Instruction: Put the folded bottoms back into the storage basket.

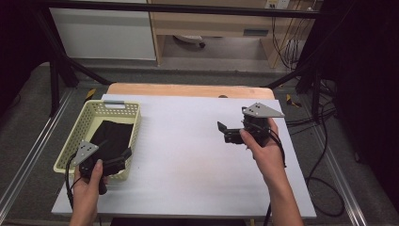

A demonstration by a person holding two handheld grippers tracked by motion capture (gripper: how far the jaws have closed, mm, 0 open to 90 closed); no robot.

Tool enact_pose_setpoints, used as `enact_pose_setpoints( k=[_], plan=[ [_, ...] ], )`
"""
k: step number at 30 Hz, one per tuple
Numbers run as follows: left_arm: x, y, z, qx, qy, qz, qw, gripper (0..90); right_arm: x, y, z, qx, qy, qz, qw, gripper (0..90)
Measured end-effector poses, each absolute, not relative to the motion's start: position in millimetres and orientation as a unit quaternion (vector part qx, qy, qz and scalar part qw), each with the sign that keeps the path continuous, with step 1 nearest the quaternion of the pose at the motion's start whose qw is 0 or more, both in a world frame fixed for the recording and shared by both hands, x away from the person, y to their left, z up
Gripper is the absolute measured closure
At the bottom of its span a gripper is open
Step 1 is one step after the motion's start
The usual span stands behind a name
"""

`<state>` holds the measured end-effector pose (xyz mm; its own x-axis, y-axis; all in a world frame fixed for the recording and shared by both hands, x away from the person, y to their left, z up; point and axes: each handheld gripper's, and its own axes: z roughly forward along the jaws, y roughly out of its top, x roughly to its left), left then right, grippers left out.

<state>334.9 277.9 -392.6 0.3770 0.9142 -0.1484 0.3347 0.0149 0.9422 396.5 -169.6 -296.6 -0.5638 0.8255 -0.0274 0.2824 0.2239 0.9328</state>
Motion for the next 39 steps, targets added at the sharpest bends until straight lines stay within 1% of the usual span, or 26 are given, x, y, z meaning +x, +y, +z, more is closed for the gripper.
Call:
enact_pose_setpoints(
  k=[7,19,27,32,39],
  plan=[
    [335.7,279.2,-393.1,0.649,0.488,0.273,0.517,7.1,389.6,-192.4,-295.1,0.384,0.733,0.491,0.273,2.1],
    [336.3,278.5,-393.0,0.658,0.486,0.261,0.513,7.1,373.4,-222.5,-306.9,0.398,0.732,0.489,0.260,2.1],
    [336.9,279.7,-393.5,0.658,0.488,0.258,0.512,7.1,363.7,-235.5,-316.1,0.400,0.721,0.508,0.249,2.0],
    [337.3,279.9,-394.2,0.660,0.489,0.255,0.510,7.1,359.3,-242.1,-319.2,0.405,0.724,0.496,0.256,2.0],
    [337.8,282.7,-394.3,0.656,0.492,0.253,0.513,7.2,350.8,-243.8,-330.7,0.403,0.730,0.490,0.254,3.4]
  ],
)
